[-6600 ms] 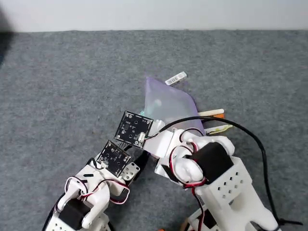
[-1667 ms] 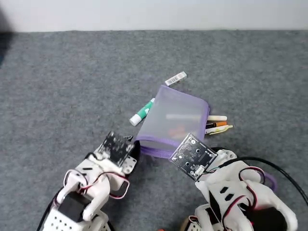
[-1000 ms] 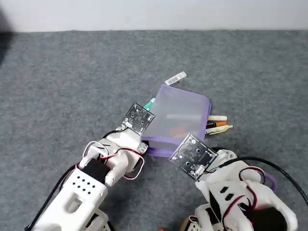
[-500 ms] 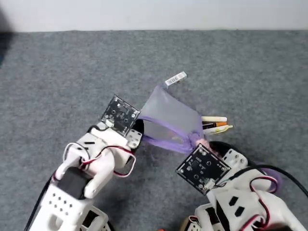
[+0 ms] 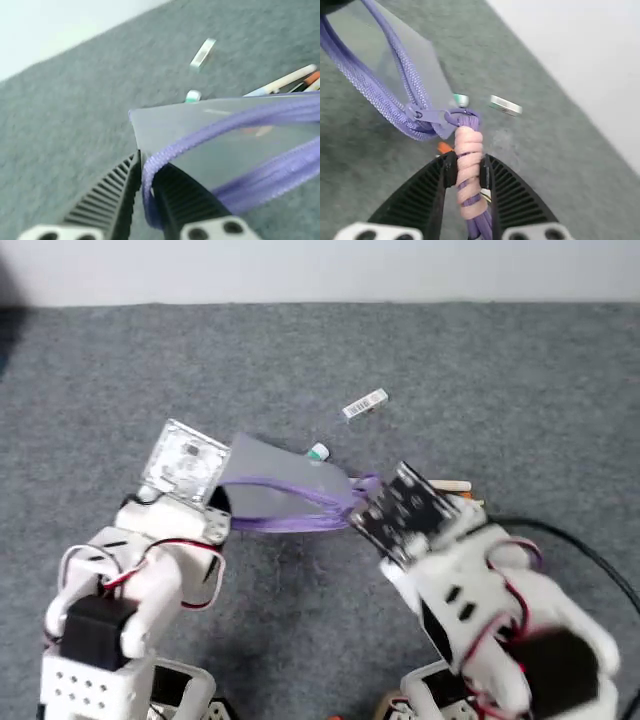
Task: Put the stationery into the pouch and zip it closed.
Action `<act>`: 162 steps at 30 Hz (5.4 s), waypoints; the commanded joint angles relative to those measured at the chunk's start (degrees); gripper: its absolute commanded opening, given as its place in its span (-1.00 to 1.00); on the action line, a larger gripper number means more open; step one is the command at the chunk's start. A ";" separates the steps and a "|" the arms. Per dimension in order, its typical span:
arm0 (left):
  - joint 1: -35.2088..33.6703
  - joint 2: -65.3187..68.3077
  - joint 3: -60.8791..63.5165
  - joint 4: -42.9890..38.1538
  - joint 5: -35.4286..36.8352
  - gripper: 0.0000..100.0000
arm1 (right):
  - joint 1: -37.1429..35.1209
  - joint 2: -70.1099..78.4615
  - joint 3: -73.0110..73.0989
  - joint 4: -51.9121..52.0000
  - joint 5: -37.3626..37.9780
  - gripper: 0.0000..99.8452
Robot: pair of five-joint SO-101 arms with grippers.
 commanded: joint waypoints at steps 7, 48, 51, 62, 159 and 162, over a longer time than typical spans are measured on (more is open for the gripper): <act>-7.12 -0.97 -5.41 6.42 -0.97 -0.97 | -10.86 17.98 -8.97 -1.63 -3.52 -0.98; -10.02 -1.49 -13.67 22.86 -0.35 -0.97 | -17.19 32.22 -21.80 0.04 -3.87 -0.98; -10.02 -1.49 -9.10 22.77 2.29 -0.97 | -17.19 33.54 -22.07 0.13 -3.87 -0.94; -10.02 -1.49 -7.52 21.89 4.84 -0.97 | -5.49 28.18 -22.15 5.76 -3.87 -0.58; -10.02 -1.41 -5.49 20.04 10.81 -0.97 | -6.02 16.48 -8.26 11.82 -36.40 -0.98; -10.02 -1.41 -5.49 20.04 10.81 -0.97 | -11.47 10.51 -8.18 6.81 -44.92 -0.98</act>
